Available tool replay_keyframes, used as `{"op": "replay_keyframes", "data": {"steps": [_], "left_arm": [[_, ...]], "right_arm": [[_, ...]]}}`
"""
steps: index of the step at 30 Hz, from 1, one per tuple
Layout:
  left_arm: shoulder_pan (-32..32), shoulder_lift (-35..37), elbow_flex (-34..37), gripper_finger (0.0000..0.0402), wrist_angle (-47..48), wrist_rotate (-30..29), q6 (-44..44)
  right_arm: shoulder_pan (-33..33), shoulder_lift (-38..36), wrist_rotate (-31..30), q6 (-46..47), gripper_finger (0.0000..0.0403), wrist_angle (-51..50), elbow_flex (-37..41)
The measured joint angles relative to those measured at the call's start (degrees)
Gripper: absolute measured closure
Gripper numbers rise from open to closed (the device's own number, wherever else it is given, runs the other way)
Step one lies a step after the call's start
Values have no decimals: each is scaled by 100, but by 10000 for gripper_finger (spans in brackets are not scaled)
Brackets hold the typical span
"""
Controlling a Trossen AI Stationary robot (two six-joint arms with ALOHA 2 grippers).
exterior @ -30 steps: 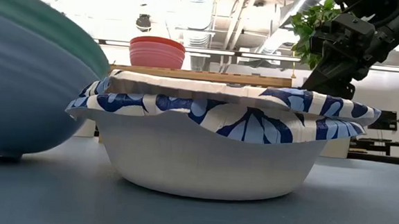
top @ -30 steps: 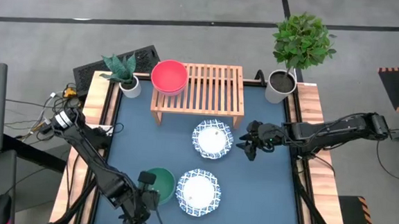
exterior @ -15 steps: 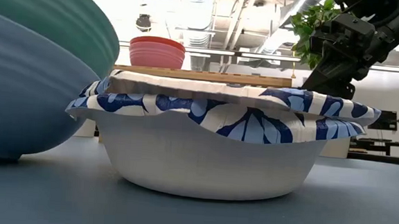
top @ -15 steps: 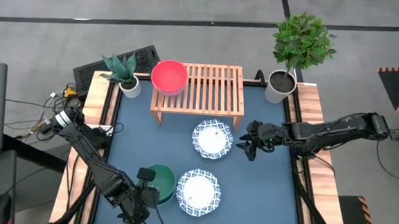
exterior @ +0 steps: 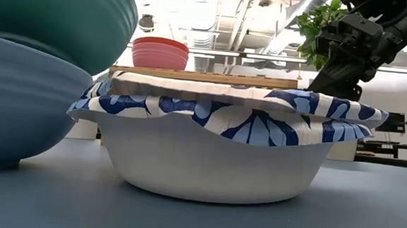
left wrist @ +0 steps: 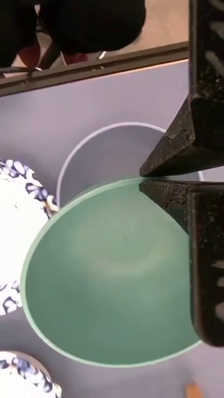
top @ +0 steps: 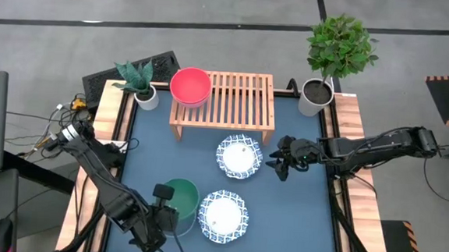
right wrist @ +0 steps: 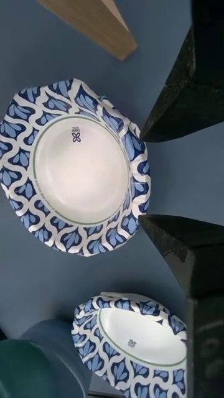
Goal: Place and stack bowls onto a shelf
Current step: Stack the green bowl on top of the orange bowl on the shelf
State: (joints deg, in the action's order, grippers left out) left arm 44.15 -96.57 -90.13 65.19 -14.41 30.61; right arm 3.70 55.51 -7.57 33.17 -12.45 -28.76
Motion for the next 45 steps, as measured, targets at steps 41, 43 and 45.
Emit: {"op": "replay_keyframes", "data": {"steps": [41, 43, 45], "left_arm": [[-2610, 1405, -2087, 401, 1773, -3262, -1858], [-2857, 1601, -2087, 401, 1661, -3264, -2062], [-3095, 1779, -2087, 401, 1579, -3276, -2223]], "right_arm": [[-256, 2, -175, -370, 177, 7, 1], [-358, 2, -175, -414, 177, 7, 1], [-460, 2, -173, -467, 177, 23, 1]]}}
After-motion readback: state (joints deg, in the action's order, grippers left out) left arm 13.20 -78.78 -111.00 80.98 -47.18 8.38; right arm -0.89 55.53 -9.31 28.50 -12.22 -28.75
